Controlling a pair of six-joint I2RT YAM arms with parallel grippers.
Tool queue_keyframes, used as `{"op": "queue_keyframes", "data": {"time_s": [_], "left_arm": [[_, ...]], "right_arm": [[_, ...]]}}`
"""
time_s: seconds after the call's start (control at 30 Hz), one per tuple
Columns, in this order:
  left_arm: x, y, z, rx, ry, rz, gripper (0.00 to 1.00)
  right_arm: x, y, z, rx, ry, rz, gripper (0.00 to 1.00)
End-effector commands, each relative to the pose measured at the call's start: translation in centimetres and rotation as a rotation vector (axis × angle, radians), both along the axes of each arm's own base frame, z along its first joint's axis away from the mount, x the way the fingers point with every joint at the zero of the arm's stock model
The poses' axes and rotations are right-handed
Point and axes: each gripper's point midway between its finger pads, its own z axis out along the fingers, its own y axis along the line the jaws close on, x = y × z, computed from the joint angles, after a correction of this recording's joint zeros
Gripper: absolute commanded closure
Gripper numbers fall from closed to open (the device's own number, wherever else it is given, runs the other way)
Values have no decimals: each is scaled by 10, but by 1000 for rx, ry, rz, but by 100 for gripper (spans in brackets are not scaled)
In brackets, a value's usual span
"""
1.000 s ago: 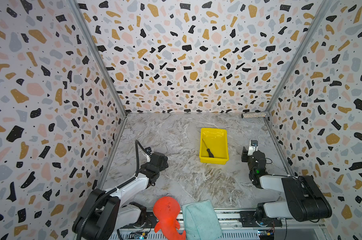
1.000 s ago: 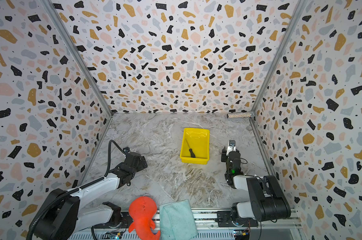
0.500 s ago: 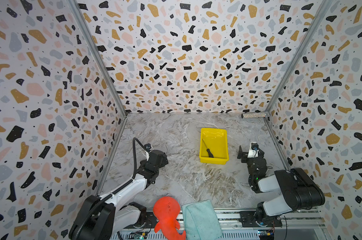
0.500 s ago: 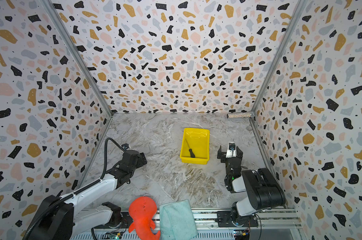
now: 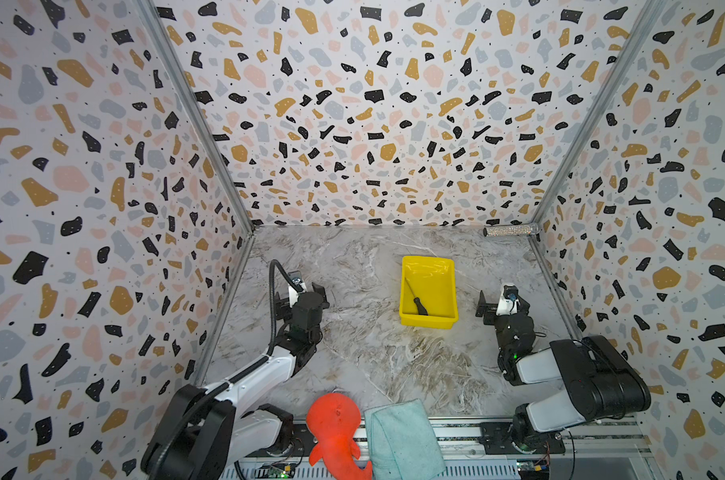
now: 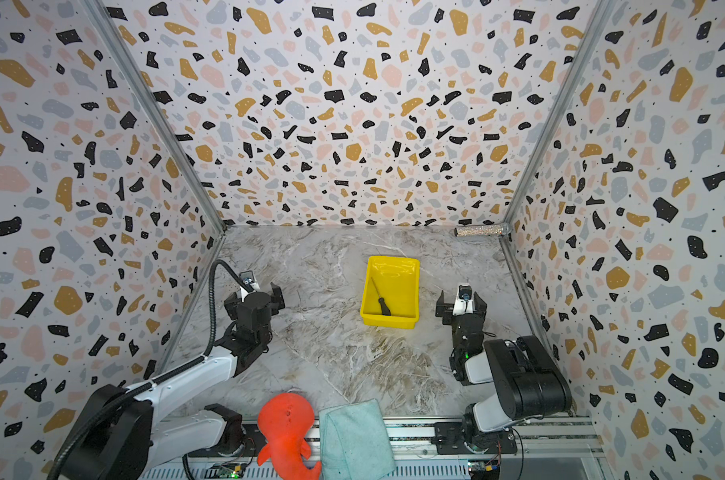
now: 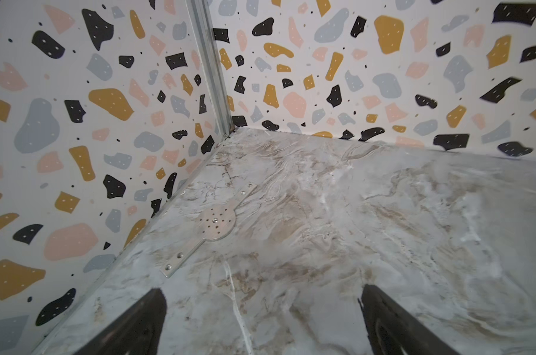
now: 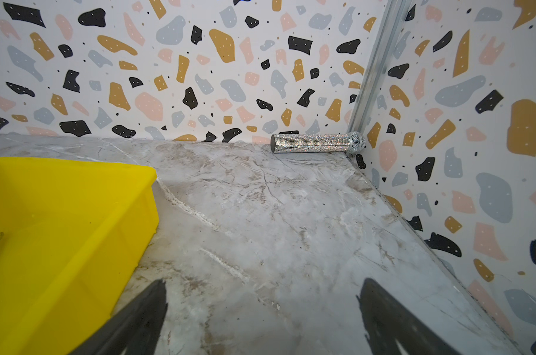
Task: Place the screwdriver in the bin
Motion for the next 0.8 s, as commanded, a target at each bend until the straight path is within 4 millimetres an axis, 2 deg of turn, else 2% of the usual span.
{"op": "queue_keyframes", "data": {"time_s": [0.0,0.13,0.37,0.47,0.5,0.53,0.63,0.77], "left_arm": [[6,1,5,101,-57,-26,0],[1,16,-19,87,-73,14,0],[-4,23,-20,14,-128,-36,0],[-21,33,-18,-39,-206,-33,0],[-32,43,-19,-63,-249,1,0],[-37,47,-13,-77,-311,1,0],[-24,41,-23,-65,-214,-22,0],[-27,41,-19,-67,-245,-22,0]], "right_arm": [[2,-2,5,-6,-14,-5,1],[2,-1,6,-6,-15,-5,1],[2,-1,6,-6,-15,-3,1],[2,-1,6,-5,-15,-4,1],[2,-2,6,-5,-16,-4,1],[2,-1,6,-4,-17,-3,1],[2,-2,6,-3,-16,-3,1],[2,-2,7,-2,-18,-4,1]]}}
